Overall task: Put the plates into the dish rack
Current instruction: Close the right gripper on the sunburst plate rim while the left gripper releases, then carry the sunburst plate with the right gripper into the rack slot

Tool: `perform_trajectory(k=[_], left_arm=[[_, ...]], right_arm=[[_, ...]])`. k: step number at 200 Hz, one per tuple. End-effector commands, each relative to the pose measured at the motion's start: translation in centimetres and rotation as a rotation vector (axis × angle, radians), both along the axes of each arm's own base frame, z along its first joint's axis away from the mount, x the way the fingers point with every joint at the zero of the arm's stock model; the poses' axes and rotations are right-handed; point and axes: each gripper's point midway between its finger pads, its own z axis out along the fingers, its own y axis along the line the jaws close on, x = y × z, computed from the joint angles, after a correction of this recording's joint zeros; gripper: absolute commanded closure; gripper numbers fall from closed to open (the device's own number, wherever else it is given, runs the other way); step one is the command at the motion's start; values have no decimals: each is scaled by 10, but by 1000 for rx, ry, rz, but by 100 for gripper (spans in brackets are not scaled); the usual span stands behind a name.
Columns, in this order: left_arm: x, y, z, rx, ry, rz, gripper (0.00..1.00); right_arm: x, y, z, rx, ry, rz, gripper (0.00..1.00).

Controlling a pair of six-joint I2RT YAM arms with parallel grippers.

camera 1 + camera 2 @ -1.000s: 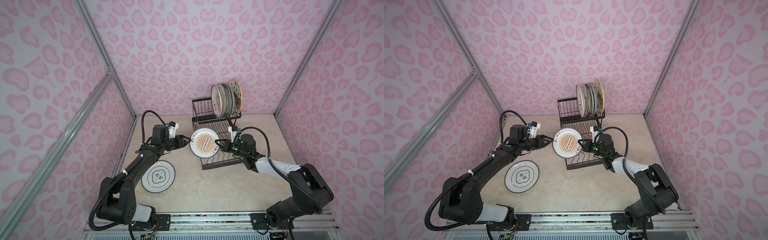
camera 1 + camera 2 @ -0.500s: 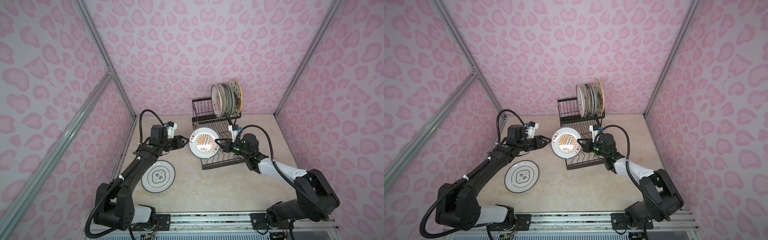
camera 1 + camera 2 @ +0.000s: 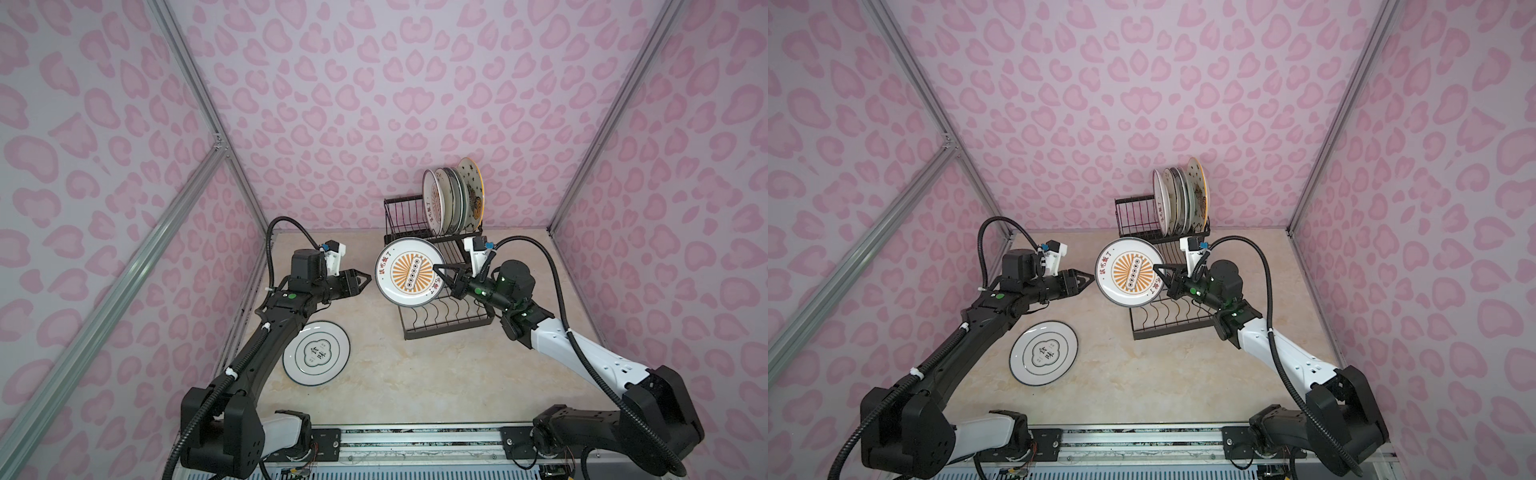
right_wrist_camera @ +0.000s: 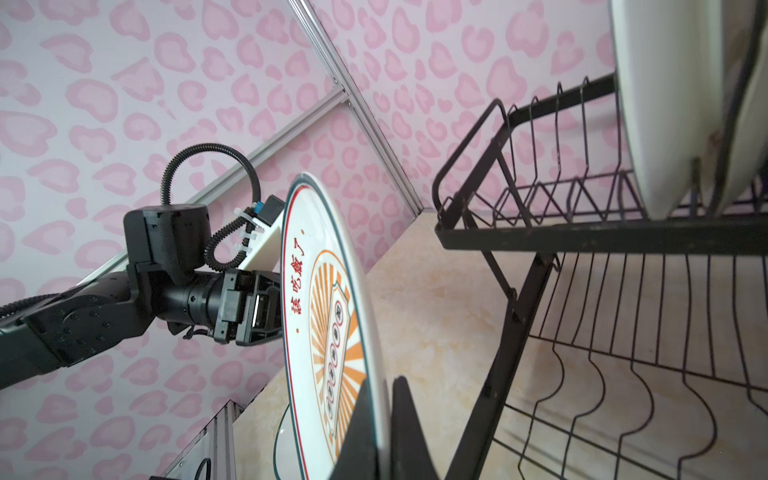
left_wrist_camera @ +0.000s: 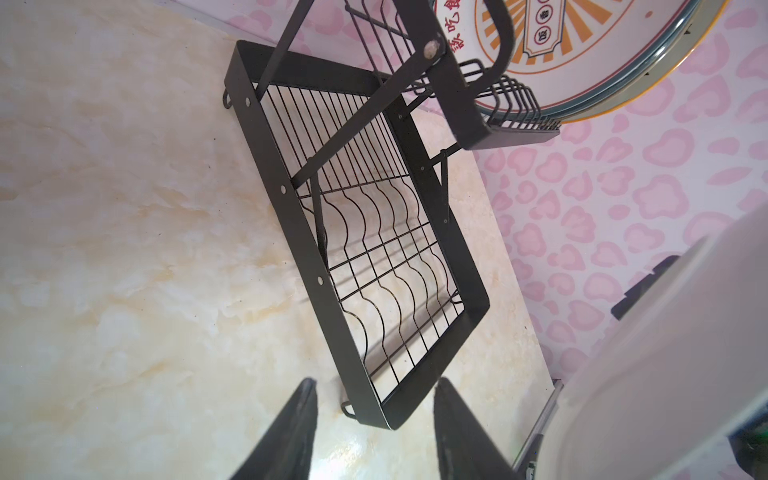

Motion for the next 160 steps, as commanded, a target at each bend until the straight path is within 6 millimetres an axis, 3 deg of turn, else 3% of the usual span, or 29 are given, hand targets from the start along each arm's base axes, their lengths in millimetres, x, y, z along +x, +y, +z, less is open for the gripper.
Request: perform_trajectory(k=[1,70,115,160], left_arm=[[-2,1,5,6,-23,-7,52],[-12,5,-3,28,-14,-8,52],[-16,11,-6,65,-14,1,52],[-17,15,-8,85,-12,8,52]], right_arm=[[8,-2,23,-20,-88,-37,100],[47,-2,86,-41,-215,-155,100],[77,-4,111,-129,-270,-319,100],[91,-4,131,-257,-326,-528,100]])
